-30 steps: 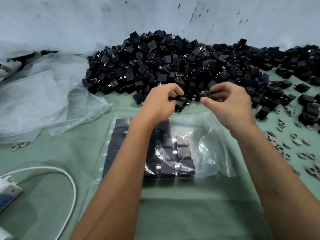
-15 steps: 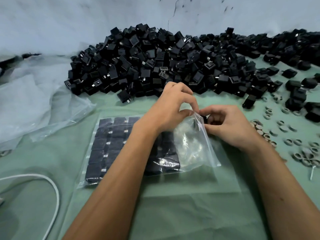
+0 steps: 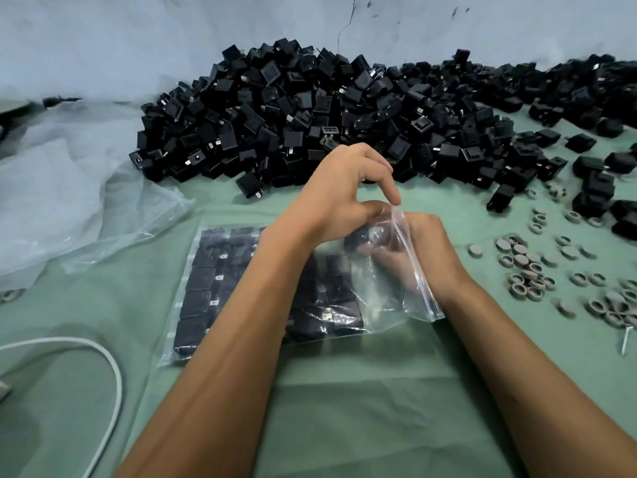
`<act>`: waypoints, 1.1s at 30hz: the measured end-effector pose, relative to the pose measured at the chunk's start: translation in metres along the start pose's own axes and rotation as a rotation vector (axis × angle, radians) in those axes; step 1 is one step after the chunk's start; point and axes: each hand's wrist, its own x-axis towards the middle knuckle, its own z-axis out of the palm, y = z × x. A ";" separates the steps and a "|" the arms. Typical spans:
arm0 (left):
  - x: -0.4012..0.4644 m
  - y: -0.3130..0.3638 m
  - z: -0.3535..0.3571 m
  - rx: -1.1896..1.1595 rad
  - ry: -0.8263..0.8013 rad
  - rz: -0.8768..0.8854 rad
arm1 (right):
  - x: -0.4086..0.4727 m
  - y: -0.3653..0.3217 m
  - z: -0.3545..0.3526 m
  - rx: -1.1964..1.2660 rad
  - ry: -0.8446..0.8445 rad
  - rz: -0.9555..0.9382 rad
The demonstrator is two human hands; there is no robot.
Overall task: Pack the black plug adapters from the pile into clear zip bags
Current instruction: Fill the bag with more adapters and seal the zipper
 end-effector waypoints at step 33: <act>-0.045 -0.073 -0.059 -0.210 -0.241 -0.577 | 0.002 0.010 0.016 0.021 -0.159 0.053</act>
